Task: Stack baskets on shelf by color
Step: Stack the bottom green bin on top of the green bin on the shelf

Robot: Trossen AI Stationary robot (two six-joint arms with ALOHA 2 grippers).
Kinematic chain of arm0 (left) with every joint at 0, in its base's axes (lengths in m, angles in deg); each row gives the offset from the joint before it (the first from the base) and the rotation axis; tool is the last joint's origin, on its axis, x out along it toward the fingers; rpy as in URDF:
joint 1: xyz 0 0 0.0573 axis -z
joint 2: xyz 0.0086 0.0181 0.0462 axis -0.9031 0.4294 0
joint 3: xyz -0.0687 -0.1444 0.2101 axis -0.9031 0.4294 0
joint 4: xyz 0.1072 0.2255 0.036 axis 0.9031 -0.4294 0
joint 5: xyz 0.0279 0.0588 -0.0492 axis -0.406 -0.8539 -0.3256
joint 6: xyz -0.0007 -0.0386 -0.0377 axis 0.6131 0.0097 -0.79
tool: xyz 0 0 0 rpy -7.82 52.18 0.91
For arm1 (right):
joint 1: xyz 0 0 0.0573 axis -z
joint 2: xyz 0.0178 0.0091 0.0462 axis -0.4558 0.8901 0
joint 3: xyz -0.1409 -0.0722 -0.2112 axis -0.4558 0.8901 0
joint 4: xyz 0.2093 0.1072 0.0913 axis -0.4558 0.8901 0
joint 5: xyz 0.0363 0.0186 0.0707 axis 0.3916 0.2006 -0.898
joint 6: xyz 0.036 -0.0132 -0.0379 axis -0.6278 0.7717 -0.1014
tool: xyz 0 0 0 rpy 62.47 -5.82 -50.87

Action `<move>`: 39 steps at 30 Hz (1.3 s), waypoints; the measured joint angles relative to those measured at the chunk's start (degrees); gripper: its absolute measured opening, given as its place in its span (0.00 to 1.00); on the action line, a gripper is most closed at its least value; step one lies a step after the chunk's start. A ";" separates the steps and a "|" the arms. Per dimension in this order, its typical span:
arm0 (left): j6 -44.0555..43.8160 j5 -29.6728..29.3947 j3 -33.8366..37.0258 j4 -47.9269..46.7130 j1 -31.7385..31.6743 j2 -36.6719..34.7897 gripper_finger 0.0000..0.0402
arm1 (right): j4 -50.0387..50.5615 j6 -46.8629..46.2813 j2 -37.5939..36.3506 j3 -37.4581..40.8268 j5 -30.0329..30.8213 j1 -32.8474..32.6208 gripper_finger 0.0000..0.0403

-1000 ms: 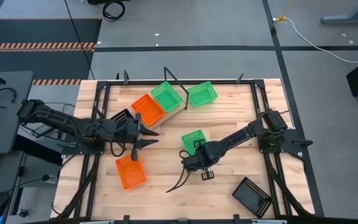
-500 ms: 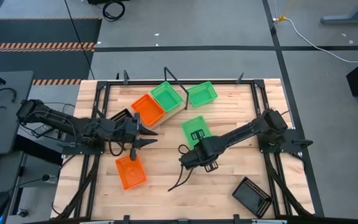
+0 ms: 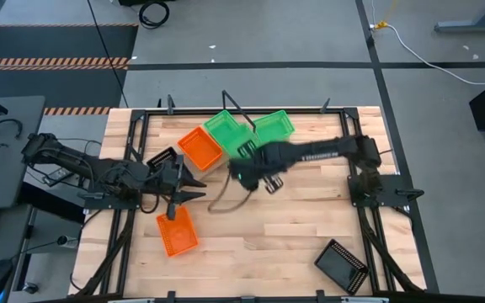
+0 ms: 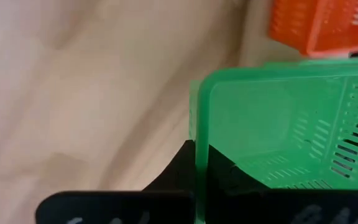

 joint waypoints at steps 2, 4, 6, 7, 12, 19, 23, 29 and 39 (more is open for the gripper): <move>0.38 -0.90 0.00 -0.07 0.00 0.06 0.29 | -1.78 3.38 0.00 -0.03 -1.27 3.13 0.01; 0.43 -1.54 0.00 -0.18 -0.04 0.10 0.29 | -3.96 6.60 0.00 -0.03 -2.91 6.00 0.01; 0.43 -1.89 0.00 -0.72 -0.04 0.12 0.29 | -6.90 9.79 0.00 -0.03 -5.02 8.48 0.01; 0.48 -1.86 0.00 -0.82 -0.04 0.12 0.29 | -8.53 11.55 0.00 -0.03 -6.47 9.58 0.01; 1.67 -1.79 0.00 -0.82 -0.04 0.12 0.29 | -16.59 21.21 0.00 -0.03 -12.93 13.23 0.01; 3.89 -4.42 0.00 -0.78 -0.24 -2.04 0.29 | -23.35 27.40 0.00 -0.03 -14.25 16.62 0.01; 5.70 -7.22 0.00 -0.74 -0.34 -4.07 0.29 | -23.60 27.71 0.09 -0.03 -16.42 18.75 0.01; 6.03 -8.54 0.00 -0.63 -1.83 -5.35 0.29 | -25.05 27.71 0.11 -0.03 -20.64 20.17 0.01; 6.07 -8.57 0.00 -0.80 -5.47 -5.32 0.29 | -27.69 27.38 0.15 4.59 -20.64 20.23 0.02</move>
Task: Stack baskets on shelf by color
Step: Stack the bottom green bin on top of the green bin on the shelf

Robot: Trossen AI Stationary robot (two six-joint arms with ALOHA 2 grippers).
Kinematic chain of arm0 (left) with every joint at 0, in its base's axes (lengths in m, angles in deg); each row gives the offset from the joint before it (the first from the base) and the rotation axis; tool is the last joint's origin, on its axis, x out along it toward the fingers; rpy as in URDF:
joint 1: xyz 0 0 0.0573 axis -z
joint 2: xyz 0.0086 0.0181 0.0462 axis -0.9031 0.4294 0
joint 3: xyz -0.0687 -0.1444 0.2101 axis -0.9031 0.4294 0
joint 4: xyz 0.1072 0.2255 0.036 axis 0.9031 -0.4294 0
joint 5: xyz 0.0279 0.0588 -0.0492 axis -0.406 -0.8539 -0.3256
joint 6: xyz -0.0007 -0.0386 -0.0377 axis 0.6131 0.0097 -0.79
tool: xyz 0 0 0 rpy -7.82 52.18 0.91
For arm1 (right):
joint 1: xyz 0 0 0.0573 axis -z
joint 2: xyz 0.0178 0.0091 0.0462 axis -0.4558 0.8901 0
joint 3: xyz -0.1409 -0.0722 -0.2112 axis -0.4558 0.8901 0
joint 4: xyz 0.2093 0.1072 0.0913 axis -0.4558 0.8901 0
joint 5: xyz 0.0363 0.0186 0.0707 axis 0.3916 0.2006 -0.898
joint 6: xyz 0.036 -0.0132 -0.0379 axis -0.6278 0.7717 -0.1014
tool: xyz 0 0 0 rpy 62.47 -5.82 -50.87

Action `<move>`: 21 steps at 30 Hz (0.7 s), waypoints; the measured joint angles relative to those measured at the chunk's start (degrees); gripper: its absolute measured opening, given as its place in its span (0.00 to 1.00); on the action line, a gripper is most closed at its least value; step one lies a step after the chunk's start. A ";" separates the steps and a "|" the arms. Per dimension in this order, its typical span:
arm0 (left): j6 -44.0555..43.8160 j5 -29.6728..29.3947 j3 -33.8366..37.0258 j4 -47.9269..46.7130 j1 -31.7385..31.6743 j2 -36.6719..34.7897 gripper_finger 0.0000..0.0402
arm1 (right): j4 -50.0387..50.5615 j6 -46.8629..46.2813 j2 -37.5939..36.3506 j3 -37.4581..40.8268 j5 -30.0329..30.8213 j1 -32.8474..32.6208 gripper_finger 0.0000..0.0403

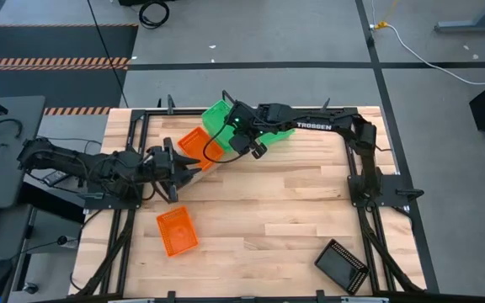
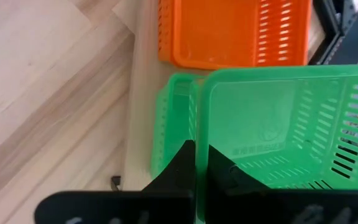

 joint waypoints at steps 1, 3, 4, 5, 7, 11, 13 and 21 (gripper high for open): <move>0.00 0.01 0.00 -0.02 -0.12 0.00 0.29 | -0.29 -0.17 0.00 0.44 0.00 0.03 0.02; 0.00 0.02 0.00 0.00 -0.26 0.00 0.29 | -0.77 -0.27 0.00 1.24 0.00 0.03 0.02; 0.00 0.02 0.00 -0.02 -0.26 0.00 0.29 | -1.09 -0.22 0.00 1.70 0.02 0.03 0.02; -0.02 0.02 0.00 -0.02 -0.26 0.00 0.29 | -1.67 -0.21 0.00 2.06 0.05 0.00 0.03; -0.02 0.02 0.00 -0.02 -0.26 0.00 0.29 | -2.99 -0.28 0.00 2.37 0.32 -0.11 0.04; -0.07 0.03 0.00 -0.04 -0.23 0.00 0.29 | -3.06 -0.35 0.00 2.39 0.33 -0.12 0.11; -0.09 0.27 0.00 -0.07 -0.19 0.00 0.29 | -3.23 -1.42 0.00 2.39 0.43 -0.12 0.16; -0.11 0.46 0.00 -0.26 -0.19 0.02 0.29 | -4.79 -2.90 0.00 2.39 0.48 -0.12 0.33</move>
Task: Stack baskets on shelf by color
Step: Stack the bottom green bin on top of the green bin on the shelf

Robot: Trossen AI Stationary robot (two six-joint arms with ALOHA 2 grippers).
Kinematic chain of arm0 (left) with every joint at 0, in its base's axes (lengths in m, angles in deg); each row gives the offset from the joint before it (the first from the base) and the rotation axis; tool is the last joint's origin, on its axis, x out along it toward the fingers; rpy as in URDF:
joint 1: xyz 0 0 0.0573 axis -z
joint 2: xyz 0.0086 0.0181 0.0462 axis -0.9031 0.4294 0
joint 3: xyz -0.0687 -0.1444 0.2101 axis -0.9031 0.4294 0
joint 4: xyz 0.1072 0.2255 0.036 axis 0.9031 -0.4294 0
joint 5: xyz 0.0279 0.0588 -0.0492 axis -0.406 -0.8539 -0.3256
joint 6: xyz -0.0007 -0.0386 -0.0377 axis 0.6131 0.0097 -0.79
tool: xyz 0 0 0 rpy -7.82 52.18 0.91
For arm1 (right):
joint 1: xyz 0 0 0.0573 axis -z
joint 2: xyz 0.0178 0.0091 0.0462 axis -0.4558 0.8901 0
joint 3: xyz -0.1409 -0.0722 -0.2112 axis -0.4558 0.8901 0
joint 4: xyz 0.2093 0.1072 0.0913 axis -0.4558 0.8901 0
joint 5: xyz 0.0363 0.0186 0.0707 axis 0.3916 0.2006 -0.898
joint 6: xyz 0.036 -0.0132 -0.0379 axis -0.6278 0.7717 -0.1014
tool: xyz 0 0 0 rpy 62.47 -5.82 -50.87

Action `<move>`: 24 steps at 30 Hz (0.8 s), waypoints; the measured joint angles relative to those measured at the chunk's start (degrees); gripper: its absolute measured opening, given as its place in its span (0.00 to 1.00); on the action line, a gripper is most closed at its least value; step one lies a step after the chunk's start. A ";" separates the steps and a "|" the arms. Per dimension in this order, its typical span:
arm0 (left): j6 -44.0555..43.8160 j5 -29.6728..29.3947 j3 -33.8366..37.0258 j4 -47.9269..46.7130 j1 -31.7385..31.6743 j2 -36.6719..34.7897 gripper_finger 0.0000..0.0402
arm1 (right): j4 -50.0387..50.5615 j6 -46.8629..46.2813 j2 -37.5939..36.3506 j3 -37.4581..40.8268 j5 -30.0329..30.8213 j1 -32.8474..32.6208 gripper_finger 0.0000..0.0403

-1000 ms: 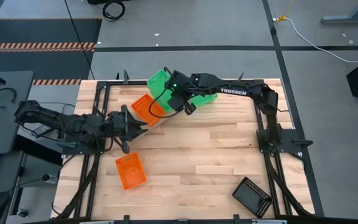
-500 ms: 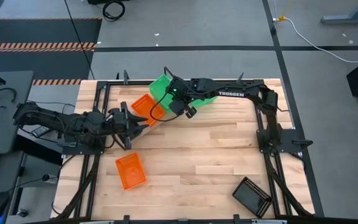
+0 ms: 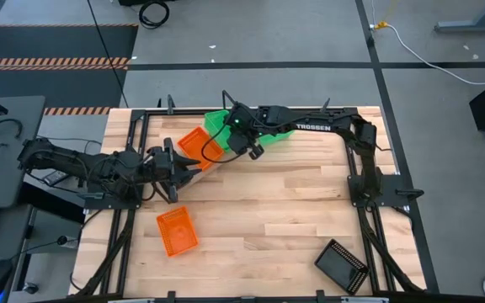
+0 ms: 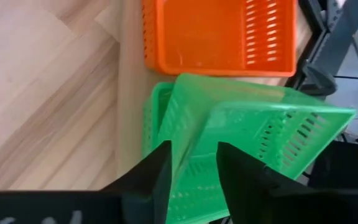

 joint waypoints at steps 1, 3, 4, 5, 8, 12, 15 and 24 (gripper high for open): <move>0.00 0.01 0.00 -0.02 0.00 0.02 0.29 | -0.55 0.00 0.00 0.00 0.05 0.00 0.34; 0.00 0.02 0.00 -0.09 0.00 0.02 0.29 | -1.39 0.00 0.00 0.00 0.54 0.00 0.35; -0.01 0.02 0.00 -0.09 0.00 0.02 0.29 | -1.77 0.01 0.00 0.00 0.81 0.00 0.35; 0.00 0.02 0.00 -0.09 0.00 0.02 0.29 | -2.06 0.02 0.00 0.00 1.15 0.00 0.35; -0.02 0.02 0.00 -0.09 0.00 0.02 0.29 | -2.46 0.04 0.00 0.00 2.05 0.00 0.34; -0.02 0.02 0.00 -0.09 0.00 0.02 0.29 | -2.33 -0.31 0.00 0.02 2.76 0.00 0.30; -0.02 0.02 0.00 -0.09 0.00 0.02 0.29 | -2.24 -0.20 0.00 0.02 2.78 -0.03 0.25; 0.00 0.02 0.00 -0.05 0.00 0.02 0.29 | -2.60 1.73 0.00 0.02 3.23 -1.13 0.03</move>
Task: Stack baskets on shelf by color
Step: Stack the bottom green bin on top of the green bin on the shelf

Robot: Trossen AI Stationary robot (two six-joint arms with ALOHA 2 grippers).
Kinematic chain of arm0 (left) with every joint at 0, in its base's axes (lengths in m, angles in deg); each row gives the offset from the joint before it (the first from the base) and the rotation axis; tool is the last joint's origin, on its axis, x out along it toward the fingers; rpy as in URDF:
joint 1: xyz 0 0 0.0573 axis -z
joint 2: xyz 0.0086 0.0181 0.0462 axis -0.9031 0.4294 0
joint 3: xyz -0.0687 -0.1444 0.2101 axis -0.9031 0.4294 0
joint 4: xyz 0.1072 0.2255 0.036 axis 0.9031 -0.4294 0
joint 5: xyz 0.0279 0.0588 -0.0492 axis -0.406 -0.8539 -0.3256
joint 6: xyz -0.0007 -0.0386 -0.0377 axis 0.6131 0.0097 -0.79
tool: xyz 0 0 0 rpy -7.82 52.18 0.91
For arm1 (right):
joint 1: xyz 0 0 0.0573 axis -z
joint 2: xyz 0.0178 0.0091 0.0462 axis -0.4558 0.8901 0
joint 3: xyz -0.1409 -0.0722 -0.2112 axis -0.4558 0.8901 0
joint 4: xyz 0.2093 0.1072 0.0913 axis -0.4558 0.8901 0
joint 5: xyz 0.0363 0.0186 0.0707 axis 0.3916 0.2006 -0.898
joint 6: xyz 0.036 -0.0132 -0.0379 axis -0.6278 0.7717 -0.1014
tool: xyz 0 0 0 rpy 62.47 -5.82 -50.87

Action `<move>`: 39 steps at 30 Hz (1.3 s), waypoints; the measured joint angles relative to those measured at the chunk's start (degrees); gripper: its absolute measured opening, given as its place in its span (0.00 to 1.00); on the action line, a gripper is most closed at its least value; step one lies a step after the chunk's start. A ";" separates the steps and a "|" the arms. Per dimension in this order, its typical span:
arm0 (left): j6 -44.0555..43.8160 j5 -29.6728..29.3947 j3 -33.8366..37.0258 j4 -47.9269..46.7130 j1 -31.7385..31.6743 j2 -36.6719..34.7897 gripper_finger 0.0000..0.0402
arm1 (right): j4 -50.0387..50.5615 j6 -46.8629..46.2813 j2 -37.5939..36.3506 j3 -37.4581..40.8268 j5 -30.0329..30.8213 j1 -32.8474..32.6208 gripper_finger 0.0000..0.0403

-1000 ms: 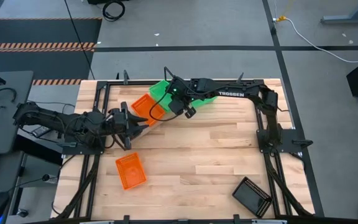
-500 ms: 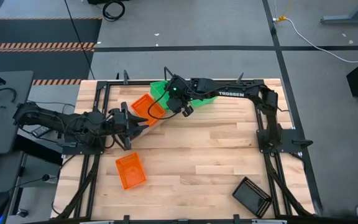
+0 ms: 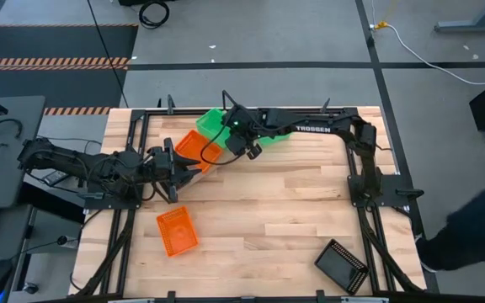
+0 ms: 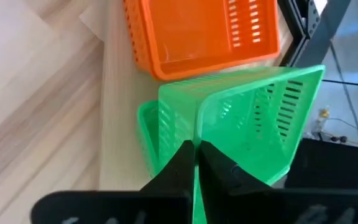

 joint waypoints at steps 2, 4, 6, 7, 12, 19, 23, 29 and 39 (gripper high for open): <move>0.00 0.00 0.00 -0.01 0.00 0.00 0.29 | -0.21 0.68 -0.02 0.00 1.51 -0.42 0.03; 0.02 0.00 0.00 -0.01 0.00 0.00 0.29 | -0.26 2.11 -0.02 0.00 3.86 -0.90 0.02; 0.02 0.00 0.00 0.01 0.00 0.00 0.29 | -0.12 2.80 -0.02 -0.16 6.40 -1.37 0.02; 0.02 0.00 0.00 0.01 0.00 0.00 0.29 | -0.16 2.93 -0.02 -0.27 7.49 -1.63 0.02; 0.04 0.12 0.00 -0.01 0.02 0.00 0.29 | -0.80 3.95 -0.04 -0.33 10.49 -2.73 0.01; 0.04 0.11 0.00 0.01 0.02 0.00 0.29 | -4.48 -2.46 -0.13 -0.35 6.99 -2.87 0.00; 0.07 0.08 0.00 0.01 0.02 0.00 0.29 | -7.03 -2.60 -0.15 -0.37 7.16 -2.89 0.00; 0.09 0.02 0.00 0.01 0.02 0.00 0.29 | -8.78 -2.98 -0.17 -0.39 8.48 -2.89 0.00; 0.10 -0.01 0.00 0.01 0.00 0.00 0.29 | -5.34 -2.09 -0.52 -5.39 7.66 -3.12 0.00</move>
